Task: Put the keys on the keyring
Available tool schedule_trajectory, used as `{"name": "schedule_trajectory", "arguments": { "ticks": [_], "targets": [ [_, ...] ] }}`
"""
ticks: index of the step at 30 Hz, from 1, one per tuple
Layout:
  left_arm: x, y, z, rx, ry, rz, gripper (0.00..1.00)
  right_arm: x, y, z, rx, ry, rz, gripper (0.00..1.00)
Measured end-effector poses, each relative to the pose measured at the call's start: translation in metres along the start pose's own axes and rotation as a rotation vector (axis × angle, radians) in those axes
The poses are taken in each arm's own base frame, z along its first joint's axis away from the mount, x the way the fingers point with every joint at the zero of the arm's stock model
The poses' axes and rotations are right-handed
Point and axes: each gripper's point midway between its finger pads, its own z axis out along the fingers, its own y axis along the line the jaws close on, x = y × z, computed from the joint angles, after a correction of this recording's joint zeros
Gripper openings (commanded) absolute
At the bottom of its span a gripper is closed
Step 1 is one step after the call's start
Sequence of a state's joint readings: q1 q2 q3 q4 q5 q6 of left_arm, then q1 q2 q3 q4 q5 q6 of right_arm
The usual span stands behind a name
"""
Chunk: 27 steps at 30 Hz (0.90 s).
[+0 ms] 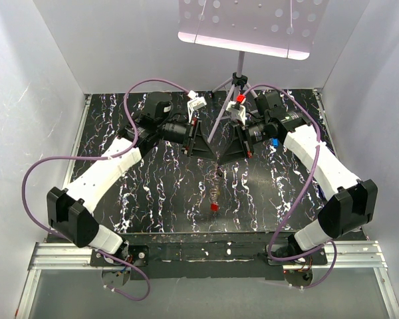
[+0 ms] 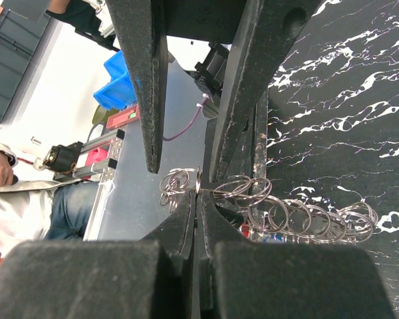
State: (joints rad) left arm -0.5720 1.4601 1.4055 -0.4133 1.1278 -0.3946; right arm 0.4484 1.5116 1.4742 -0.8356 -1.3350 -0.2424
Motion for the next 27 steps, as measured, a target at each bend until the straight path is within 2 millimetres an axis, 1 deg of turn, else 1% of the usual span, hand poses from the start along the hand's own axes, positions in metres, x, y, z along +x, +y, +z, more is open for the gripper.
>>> {"name": "schedule_trajectory", "arguments": {
  "ticks": [10,14,20,23,27],
  "targets": [
    [0.003,0.004,0.003,0.002,0.027,-0.015,0.29,0.001,-0.002,0.000,0.010,0.003,0.001,0.01],
    [0.006,0.006,0.005,0.001,0.041,-0.021,0.26,0.001,-0.004,0.000,0.019,0.007,0.002,0.01],
    [0.010,0.008,0.005,-0.004,0.053,-0.021,0.11,0.002,-0.003,0.001,0.018,0.010,0.006,0.01],
    [0.010,0.008,0.006,-0.003,0.057,-0.019,0.01,0.002,-0.003,0.002,0.017,0.011,0.009,0.01],
    [0.010,0.010,0.006,0.004,0.064,-0.018,0.00,0.003,-0.003,0.001,0.018,0.012,0.013,0.01]
  ]
}}
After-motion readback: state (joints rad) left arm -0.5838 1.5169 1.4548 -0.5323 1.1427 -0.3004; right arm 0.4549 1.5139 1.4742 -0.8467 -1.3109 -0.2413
